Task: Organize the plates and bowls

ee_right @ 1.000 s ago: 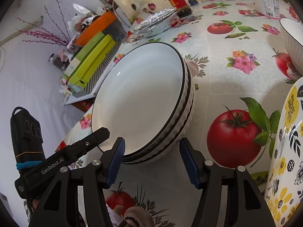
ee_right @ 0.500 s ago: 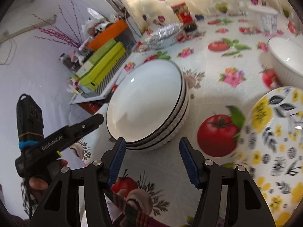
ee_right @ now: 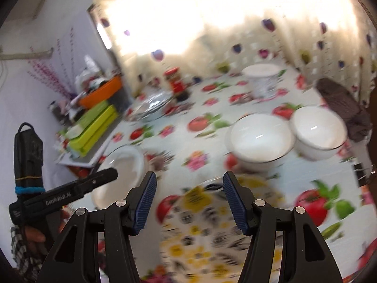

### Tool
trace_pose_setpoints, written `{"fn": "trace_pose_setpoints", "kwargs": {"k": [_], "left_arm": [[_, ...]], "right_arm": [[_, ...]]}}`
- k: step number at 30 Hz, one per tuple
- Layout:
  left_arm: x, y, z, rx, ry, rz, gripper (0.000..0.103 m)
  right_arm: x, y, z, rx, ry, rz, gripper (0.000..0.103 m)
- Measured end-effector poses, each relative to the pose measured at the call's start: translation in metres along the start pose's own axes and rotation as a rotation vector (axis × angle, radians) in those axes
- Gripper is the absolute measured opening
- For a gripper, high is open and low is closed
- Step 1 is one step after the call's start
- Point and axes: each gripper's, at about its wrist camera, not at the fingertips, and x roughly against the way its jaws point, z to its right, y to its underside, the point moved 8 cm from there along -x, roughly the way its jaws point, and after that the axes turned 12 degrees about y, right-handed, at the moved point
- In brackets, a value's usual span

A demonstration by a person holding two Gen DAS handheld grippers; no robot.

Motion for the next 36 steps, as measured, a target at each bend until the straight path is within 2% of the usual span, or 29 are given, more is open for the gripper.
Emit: {"fn": "trace_pose_setpoints", "kwargs": {"k": [10, 20, 28, 33, 36], "left_arm": [[-0.058, -0.012, 0.043, -0.057, 0.04, -0.072, 0.044], [-0.101, -0.02, 0.058, -0.094, 0.043, -0.133, 0.044], [-0.133, -0.028, 0.065, -0.107, 0.052, -0.17, 0.044], [-0.15, -0.031, 0.066, -0.104, 0.048, -0.193, 0.044], [-0.157, -0.032, 0.069, -0.128, 0.043, -0.197, 0.044]], "right_arm": [[-0.008, -0.016, 0.061, -0.029, 0.098, 0.002, 0.06], [-0.035, -0.021, 0.101, -0.065, 0.175, -0.034, 0.06], [-0.057, -0.021, 0.11, -0.08, 0.174, -0.084, 0.06], [-0.064, -0.023, 0.106, -0.041, 0.186, -0.069, 0.06], [-0.071, -0.023, 0.106, -0.042, 0.186, -0.075, 0.056]]}}
